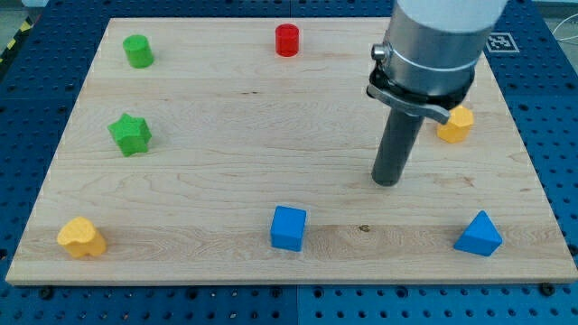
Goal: Point at the red circle
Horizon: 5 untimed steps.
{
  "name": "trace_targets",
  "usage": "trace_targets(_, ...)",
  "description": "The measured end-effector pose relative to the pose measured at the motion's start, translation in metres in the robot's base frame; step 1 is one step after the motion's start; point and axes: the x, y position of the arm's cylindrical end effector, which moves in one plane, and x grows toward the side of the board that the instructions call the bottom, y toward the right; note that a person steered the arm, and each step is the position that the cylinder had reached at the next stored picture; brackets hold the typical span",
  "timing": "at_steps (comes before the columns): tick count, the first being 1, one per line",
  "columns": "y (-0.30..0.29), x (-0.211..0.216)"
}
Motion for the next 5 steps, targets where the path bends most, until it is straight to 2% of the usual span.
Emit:
trace_targets(2,-0.005,-0.045)
trace_targets(5,-0.013,-0.140)
